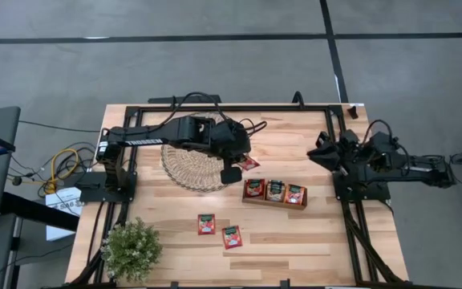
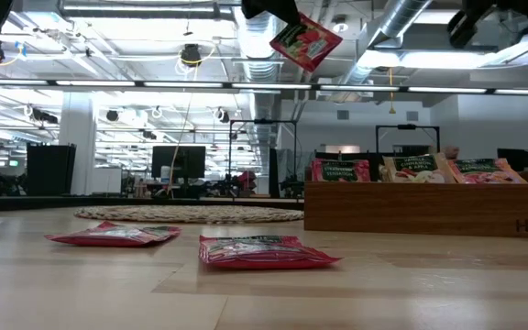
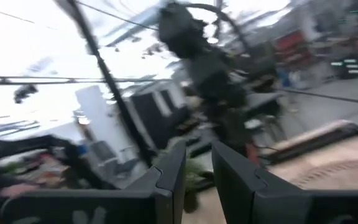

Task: Pick & Place Tea
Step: Put the red tea bag into the left section of the wooden organizer

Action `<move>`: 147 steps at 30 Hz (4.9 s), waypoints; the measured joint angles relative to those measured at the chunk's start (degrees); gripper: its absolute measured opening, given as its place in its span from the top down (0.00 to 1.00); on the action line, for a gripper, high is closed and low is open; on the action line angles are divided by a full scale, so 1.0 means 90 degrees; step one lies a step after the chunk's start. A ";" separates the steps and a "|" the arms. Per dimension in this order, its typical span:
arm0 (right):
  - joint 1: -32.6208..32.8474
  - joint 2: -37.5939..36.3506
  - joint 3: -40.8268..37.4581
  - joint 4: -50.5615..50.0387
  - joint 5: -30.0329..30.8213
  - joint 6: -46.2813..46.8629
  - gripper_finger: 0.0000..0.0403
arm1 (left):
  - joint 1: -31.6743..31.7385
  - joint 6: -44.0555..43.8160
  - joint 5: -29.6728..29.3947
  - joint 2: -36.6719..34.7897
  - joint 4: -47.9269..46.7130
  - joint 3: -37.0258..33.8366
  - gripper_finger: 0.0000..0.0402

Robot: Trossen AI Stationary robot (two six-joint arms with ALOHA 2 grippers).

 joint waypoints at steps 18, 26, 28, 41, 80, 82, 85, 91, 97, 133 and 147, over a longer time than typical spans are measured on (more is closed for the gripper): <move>-0.0010 0.3403 0.0977 0.0115 0.0703 -0.0508 0.83 | 0.0000 -0.0006 0.0007 -0.0002 -0.0001 0.0000 1.00; -0.0014 0.4566 0.2745 -0.1627 0.0209 -0.1262 0.78 | 0.0000 -0.0005 0.0010 -0.0005 -0.0079 0.0000 1.00; -0.0012 0.4824 0.3204 -0.2168 0.0205 -0.1464 0.75 | 0.0000 -0.0008 0.0010 -0.0005 -0.0111 -0.0001 1.00; -0.0103 0.6218 0.4575 -0.3055 0.0238 -0.2284 0.51 | 0.0000 -0.0031 0.0007 -0.0010 -0.0092 -0.0002 1.00; 0.0005 0.6635 0.4754 -0.2961 0.0303 -0.2420 1.00 | 0.0002 0.0154 0.0109 -0.0012 0.0182 -0.0005 1.00; 0.0027 0.6635 0.4754 -0.2958 0.0368 -0.2357 1.00 | 0.0002 0.0230 0.0107 -0.0012 0.0193 -0.0005 0.98; 0.0049 0.6635 0.4754 -0.2953 0.0381 -0.2326 1.00 | 0.0002 0.0257 0.0107 -0.0012 0.0194 -0.0005 0.93; 0.0046 0.6616 0.4752 -0.2955 0.0419 -0.2125 1.00 | 0.0002 0.0242 -0.0375 -0.0012 0.0077 -0.0005 0.77; 0.0330 0.6609 0.4752 -0.3241 0.0869 -0.1683 1.00 | 0.0000 0.0266 -0.0663 -0.0140 -0.0773 -0.0005 0.65; 0.3626 0.8412 0.1990 0.0891 0.7615 0.2621 1.00 | 0.0036 0.0089 0.0045 -0.0202 -0.1427 -0.0007 0.63; 0.3397 0.8627 0.1998 0.0949 0.7707 0.2688 1.00 | 0.0034 0.0092 0.0102 -0.0199 -0.1426 -0.0006 0.63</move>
